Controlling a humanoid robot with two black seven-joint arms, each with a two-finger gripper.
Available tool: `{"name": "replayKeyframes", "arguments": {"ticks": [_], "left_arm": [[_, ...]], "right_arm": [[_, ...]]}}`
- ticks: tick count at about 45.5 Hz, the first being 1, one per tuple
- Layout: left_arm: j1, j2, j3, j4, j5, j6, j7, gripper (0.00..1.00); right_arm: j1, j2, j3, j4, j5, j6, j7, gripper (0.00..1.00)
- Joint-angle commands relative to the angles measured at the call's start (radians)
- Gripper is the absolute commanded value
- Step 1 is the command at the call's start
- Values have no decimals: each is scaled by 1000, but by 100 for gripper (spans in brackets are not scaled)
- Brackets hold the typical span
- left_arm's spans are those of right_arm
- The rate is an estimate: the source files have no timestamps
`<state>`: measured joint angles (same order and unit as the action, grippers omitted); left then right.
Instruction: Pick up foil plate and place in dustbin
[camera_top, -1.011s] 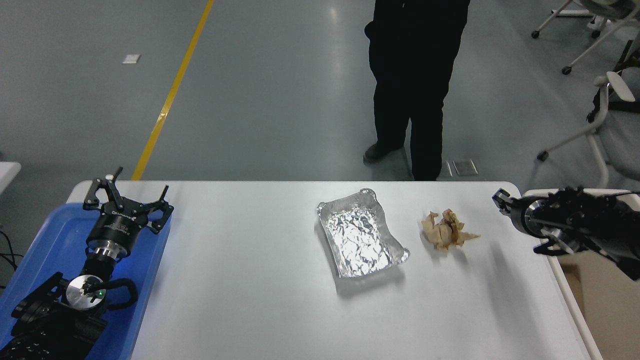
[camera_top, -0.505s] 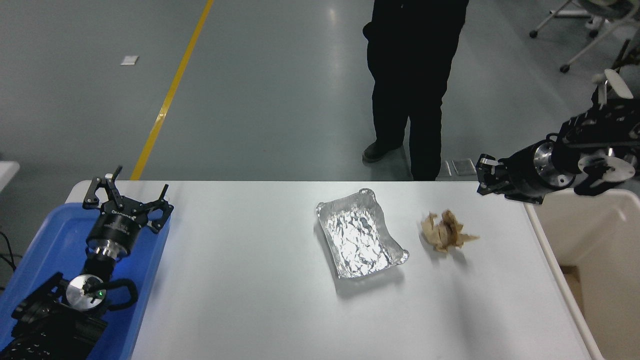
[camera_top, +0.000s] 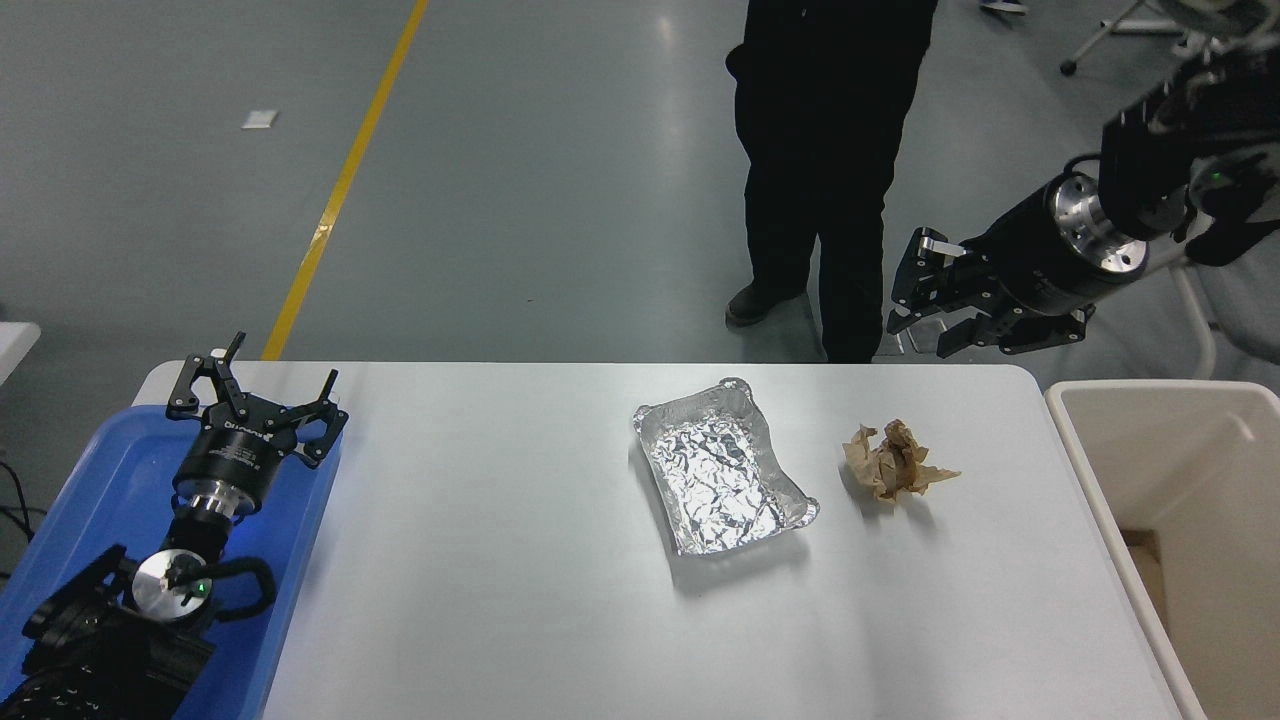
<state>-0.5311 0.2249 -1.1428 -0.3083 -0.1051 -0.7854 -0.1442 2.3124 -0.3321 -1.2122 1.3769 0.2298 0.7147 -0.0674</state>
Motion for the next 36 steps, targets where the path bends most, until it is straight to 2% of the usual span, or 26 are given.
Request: {"name": "replayKeyframes", "arguments": {"ticks": [1, 11, 19, 36], "left_arm": [[-1, 1, 0, 0, -1, 0, 0, 99], [-1, -1, 0, 0, 1, 0, 0, 99], [-1, 1, 0, 0, 1, 0, 0, 99], [-1, -1, 0, 0, 1, 0, 0, 99]], "right_arm": [[119, 37, -4, 8, 5, 71, 0, 100], [130, 156, -50, -7, -4, 71, 0, 100], [128, 209, -58, -6, -1, 71, -2, 100], [156, 222, -82, -16, 5, 71, 1, 100]]}}
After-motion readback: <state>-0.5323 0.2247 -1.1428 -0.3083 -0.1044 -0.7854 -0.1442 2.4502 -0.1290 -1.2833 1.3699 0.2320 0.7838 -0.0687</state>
